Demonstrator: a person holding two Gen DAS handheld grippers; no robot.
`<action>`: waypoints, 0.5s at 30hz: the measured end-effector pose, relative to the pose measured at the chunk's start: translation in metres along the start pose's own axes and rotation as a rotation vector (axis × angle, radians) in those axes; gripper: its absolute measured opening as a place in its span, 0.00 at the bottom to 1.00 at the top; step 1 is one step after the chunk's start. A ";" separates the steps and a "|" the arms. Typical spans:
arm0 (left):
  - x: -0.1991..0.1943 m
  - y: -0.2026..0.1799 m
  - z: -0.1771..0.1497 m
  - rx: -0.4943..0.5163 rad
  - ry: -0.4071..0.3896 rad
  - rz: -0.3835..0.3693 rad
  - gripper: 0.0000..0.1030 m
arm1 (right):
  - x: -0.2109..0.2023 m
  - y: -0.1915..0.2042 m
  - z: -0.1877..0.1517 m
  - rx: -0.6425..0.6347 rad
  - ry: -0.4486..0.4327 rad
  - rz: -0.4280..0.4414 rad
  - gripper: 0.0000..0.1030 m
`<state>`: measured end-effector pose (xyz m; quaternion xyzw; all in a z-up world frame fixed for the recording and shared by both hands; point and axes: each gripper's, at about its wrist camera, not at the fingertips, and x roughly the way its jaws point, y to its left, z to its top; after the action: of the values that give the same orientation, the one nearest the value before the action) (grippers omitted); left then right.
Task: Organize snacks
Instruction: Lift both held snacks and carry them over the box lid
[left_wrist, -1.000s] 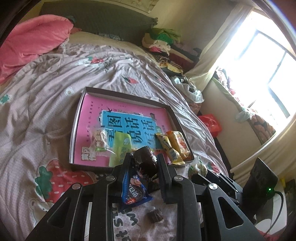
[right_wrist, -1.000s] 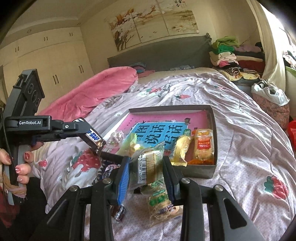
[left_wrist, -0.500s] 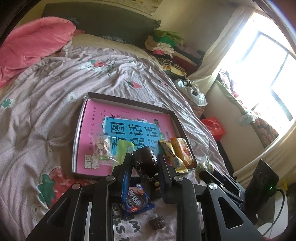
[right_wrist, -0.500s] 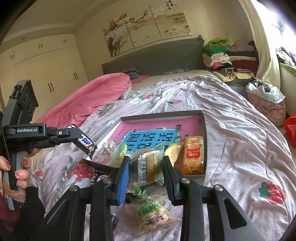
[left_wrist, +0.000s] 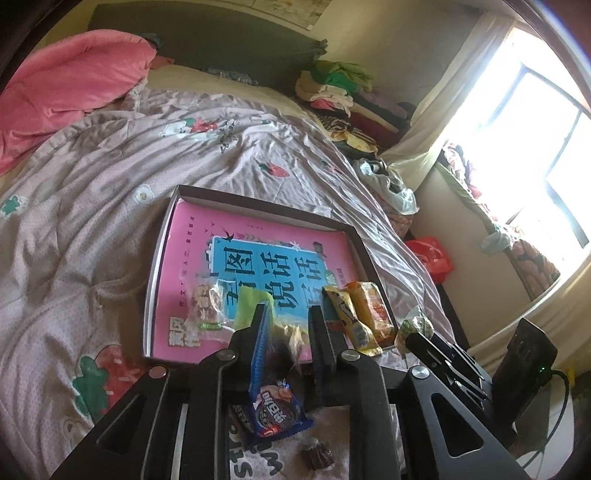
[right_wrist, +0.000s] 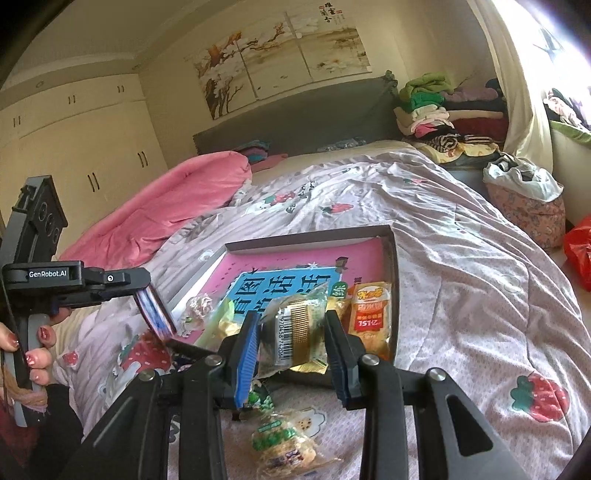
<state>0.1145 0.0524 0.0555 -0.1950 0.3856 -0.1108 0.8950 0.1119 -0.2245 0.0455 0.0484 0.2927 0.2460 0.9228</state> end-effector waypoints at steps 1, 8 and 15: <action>0.003 0.000 0.001 0.004 0.005 0.003 0.20 | 0.002 -0.001 0.001 0.003 0.002 -0.002 0.34; 0.029 0.014 -0.005 -0.009 0.046 0.019 0.16 | 0.008 -0.007 0.001 0.018 0.011 -0.005 0.34; 0.022 0.027 -0.032 -0.075 0.135 -0.008 0.40 | 0.009 -0.005 -0.001 0.016 0.020 0.009 0.34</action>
<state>0.1076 0.0600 0.0095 -0.2221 0.4481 -0.1128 0.8586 0.1202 -0.2249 0.0390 0.0548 0.3036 0.2480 0.9183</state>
